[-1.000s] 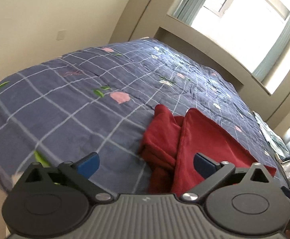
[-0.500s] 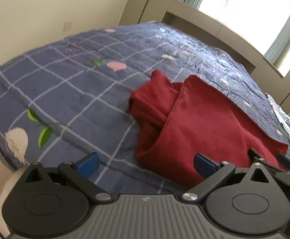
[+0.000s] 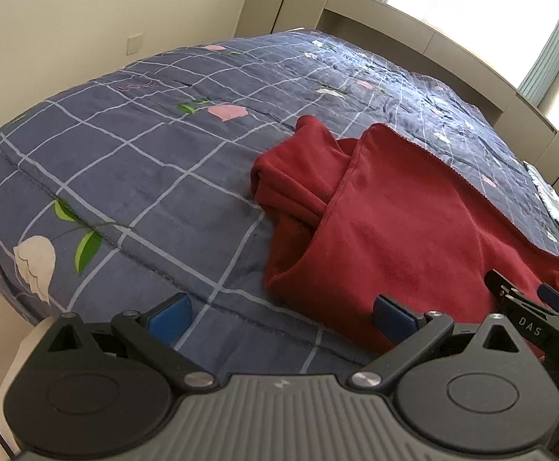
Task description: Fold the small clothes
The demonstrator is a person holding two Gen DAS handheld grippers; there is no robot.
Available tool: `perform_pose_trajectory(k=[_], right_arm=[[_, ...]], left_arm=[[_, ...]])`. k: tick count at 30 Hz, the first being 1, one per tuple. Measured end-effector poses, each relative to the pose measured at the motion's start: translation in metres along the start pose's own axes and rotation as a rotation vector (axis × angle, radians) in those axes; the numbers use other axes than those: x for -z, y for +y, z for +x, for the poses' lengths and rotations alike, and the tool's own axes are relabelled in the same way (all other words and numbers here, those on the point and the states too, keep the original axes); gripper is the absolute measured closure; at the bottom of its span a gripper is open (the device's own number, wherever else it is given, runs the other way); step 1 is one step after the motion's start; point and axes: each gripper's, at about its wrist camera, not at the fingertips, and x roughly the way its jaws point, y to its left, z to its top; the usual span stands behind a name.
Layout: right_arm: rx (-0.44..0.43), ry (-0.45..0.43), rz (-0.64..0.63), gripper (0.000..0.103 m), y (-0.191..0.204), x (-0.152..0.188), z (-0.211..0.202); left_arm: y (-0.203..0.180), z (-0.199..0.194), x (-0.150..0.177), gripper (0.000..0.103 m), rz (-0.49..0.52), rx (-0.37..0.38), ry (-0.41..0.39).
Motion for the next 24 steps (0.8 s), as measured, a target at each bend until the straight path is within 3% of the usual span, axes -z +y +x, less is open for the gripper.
perform_pose_trajectory(k=[18,21,24], right_arm=[[0.002,0.002,0.0,0.001,0.0,0.0,0.0],[-0.001,0.007,0.006,0.001,-0.001,0.0,0.0],[-0.007,0.01,0.017,0.001,-0.003,0.0,0.0]], left_arm=[[-0.002,0.003,0.002,0.0,0.011,-0.014,-0.006],[0.005,0.001,0.004,0.0,-0.046,0.033,-0.04],[0.011,-0.004,0.007,0.0,-0.091,0.127,-0.072]])
